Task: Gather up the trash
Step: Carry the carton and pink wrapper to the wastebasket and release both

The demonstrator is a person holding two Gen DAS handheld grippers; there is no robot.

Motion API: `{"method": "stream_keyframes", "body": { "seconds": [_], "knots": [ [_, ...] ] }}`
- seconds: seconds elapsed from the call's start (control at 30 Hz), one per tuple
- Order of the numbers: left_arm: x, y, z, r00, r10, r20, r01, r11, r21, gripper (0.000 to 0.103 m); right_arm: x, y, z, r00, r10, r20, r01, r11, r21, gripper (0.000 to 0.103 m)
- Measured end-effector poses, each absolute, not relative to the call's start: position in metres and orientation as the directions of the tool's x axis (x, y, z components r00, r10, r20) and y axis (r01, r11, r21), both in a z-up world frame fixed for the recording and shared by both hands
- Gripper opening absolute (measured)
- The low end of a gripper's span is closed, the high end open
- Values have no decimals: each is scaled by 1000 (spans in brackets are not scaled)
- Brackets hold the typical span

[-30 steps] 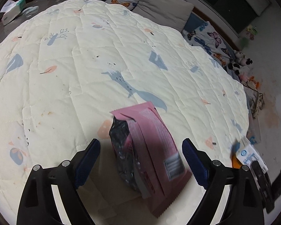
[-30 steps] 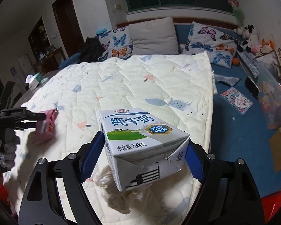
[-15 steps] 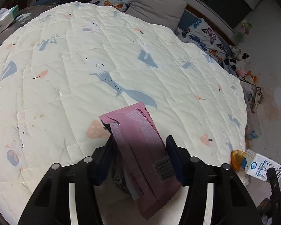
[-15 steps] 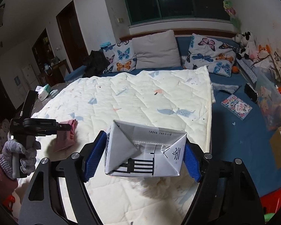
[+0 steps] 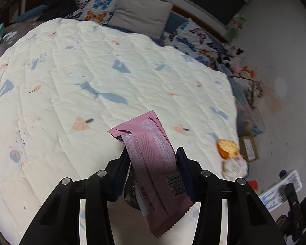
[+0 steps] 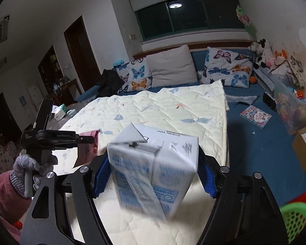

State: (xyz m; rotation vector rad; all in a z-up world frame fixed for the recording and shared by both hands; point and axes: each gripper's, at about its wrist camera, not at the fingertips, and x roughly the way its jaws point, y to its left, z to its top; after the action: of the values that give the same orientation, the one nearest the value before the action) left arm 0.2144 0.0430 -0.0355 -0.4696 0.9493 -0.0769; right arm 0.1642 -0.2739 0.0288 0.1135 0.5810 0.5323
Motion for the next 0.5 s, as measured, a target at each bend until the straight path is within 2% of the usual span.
{"method": "stream_keyframes", "body": {
  "seconds": [0.33,0.5],
  "knots": [
    [188,-24,-13,564,-387,-729,60,900,-432,45,106,-307,27,751,441,-491,-343,896,280,73],
    [179,-68,-8,528,-450,-721,166,886,-432,45,74,-344,25,791,335,-512,-229,938,259,73]
  ]
}}
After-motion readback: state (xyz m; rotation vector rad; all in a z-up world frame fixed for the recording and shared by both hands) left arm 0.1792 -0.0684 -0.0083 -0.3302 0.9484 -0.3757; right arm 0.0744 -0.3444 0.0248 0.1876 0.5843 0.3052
